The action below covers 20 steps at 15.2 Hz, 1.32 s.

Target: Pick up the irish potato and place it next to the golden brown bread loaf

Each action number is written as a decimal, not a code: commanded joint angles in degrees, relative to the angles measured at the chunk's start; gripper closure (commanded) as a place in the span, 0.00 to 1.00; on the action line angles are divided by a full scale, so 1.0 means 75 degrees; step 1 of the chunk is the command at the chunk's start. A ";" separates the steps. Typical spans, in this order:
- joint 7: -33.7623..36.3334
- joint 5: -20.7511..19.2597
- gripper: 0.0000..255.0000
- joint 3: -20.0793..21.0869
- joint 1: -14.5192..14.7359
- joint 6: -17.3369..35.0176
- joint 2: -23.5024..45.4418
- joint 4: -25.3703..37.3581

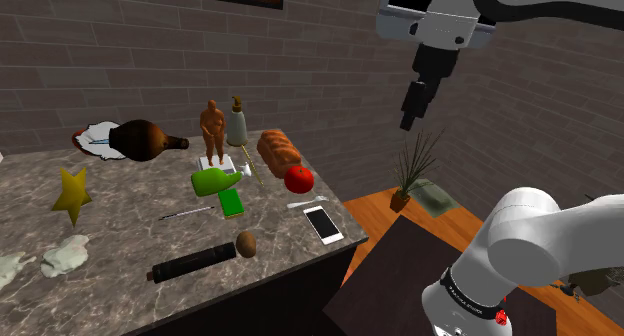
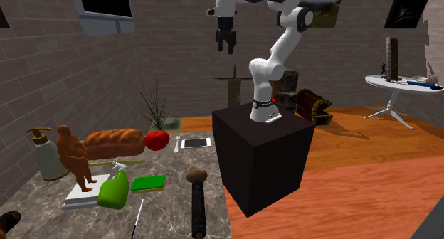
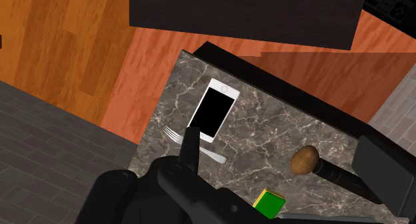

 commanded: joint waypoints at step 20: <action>0.2435 0.0633 0.00 0.2114 0.0170 0.5233 0.2776 -0.1990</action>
